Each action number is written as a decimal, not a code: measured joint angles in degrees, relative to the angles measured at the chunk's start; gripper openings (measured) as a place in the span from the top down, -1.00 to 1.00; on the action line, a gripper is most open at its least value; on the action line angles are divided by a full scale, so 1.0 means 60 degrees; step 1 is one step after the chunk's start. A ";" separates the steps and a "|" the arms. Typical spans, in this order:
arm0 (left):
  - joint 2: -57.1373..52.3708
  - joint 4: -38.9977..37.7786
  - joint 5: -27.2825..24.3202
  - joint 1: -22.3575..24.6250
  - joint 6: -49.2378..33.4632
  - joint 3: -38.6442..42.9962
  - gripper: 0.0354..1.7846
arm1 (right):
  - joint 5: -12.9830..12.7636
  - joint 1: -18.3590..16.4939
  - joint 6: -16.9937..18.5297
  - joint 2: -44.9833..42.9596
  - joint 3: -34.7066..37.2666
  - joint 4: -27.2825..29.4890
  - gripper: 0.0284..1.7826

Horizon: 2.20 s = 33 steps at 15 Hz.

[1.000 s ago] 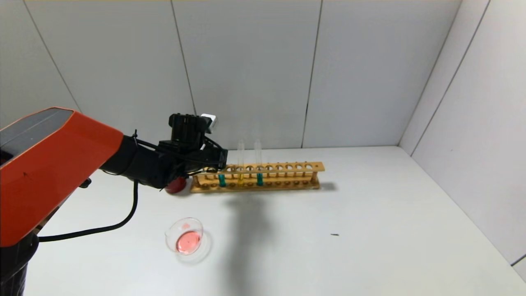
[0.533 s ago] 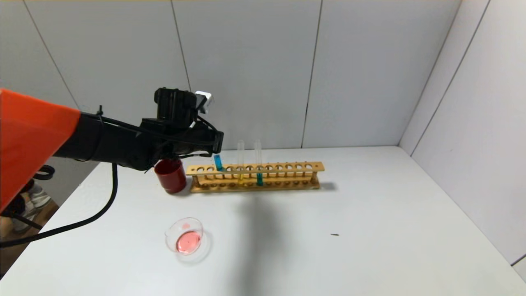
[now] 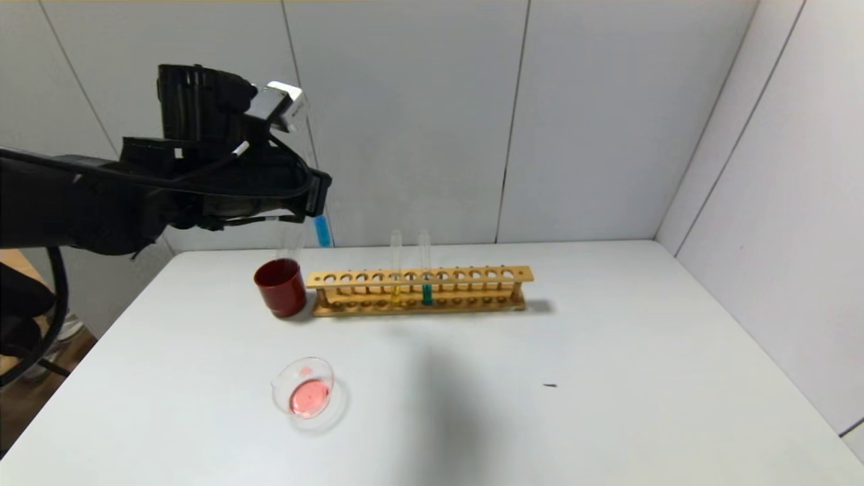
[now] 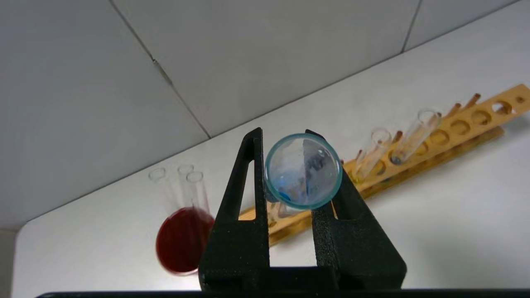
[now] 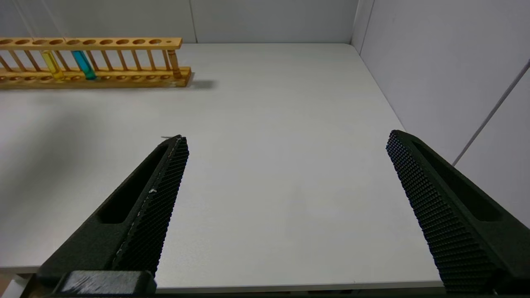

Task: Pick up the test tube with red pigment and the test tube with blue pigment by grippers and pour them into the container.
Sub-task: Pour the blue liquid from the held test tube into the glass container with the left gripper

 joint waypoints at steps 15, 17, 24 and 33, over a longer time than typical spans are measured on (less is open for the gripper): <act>-0.2318 -0.6073 -0.2818 0.2231 0.6455 0.7392 0.66 | 0.0000 0.0000 0.0000 0.0000 0.0000 0.0000 -0.96; -0.2263 -0.6091 -0.2966 0.2278 0.7304 0.7631 0.66 | 0.0004 0.0000 0.0000 0.0000 0.0000 -0.0004 -0.96; -0.1006 -0.8907 -0.3797 0.2300 0.9639 0.8767 0.66 | 0.0004 0.0000 0.0000 0.0000 0.0000 0.0000 -0.96; 0.0579 -1.0449 -0.4464 0.2981 1.1817 0.9350 0.66 | 0.0000 0.0000 0.0000 0.0000 0.0000 -0.0004 -0.96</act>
